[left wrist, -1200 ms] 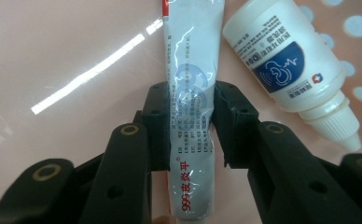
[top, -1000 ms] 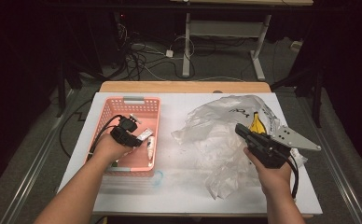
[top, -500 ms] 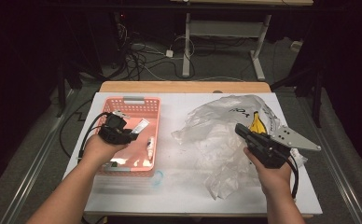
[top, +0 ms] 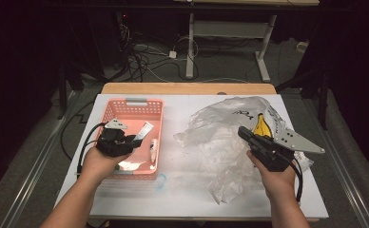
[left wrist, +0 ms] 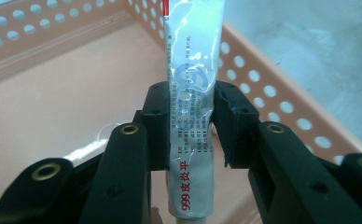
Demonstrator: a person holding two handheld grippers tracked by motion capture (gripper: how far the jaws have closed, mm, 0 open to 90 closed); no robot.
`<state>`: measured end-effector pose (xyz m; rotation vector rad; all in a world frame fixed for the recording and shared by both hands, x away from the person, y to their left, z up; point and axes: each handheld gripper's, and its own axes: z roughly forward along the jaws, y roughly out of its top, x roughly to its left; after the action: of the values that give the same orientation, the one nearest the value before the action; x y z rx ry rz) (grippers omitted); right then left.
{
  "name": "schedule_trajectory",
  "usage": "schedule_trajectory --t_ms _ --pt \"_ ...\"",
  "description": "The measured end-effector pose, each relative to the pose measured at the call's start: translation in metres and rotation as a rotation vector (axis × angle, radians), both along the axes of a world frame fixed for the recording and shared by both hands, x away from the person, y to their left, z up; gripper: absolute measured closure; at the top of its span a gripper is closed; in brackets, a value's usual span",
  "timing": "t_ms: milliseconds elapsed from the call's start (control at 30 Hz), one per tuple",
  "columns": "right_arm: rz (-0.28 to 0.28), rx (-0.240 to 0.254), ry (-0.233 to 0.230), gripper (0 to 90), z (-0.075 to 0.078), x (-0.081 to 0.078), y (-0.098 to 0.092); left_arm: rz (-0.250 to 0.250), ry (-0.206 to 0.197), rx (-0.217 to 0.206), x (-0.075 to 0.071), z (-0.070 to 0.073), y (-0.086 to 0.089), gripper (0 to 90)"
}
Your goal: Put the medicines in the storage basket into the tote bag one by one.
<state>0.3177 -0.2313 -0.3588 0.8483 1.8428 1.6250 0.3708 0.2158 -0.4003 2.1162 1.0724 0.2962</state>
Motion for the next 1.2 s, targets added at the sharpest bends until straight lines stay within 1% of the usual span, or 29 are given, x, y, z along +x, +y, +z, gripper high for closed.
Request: schedule_trajectory --t_ms 100,200,367,400,500,600,700,967,1033,1100,1200 --pt "0.004 -0.008 0.004 90.0 -0.001 0.0 0.001 0.004 -0.028 0.0 -0.007 -0.001 0.001 66.4" --pt "0.002 -0.007 0.007 90.0 -0.001 0.0 0.002 0.006 -0.05 -0.02 -0.013 -0.002 0.001 66.4" --pt "0.004 -0.016 0.007 90.0 -0.001 -0.001 0.004 -0.005 -0.08 -0.037 -0.022 -0.002 0.001 66.4" --pt "0.003 -0.013 0.008 90.0 -0.002 -0.001 0.004 -0.005 -0.084 -0.046 -0.022 -0.002 0.0 66.4" --pt "0.009 -0.023 0.007 90.0 -0.003 -0.001 0.005 -0.014 -0.092 -0.073 -0.023 -0.001 0.001 66.4" --pt "0.012 -0.025 0.012 90.0 -0.003 -0.001 0.007 -0.027 -0.098 -0.118 -0.025 0.002 -0.001 66.4" --pt "0.014 -0.027 0.005 90.0 -0.003 -0.001 0.007 -0.045 -0.116 -0.129 -0.029 0.007 -0.007 66.4" --pt "0.012 -0.02 0.004 90.0 -0.001 -0.003 0.006 -0.121 -0.149 -0.149 -0.043 0.02 -0.031 66.4" --pt "0.015 -0.018 0.0 90.0 0.0 -0.004 0.006 -0.137 -0.156 -0.15 -0.046 0.022 -0.037 66.4" --pt "0.014 -0.016 0.001 90.0 0.001 -0.004 0.006 -0.151 -0.163 -0.142 -0.049 0.023 -0.044 66.4" --pt "0.016 -0.015 -0.005 90.0 0.002 -0.005 0.006 -0.181 -0.159 -0.144 -0.053 0.022 -0.053 66.4"
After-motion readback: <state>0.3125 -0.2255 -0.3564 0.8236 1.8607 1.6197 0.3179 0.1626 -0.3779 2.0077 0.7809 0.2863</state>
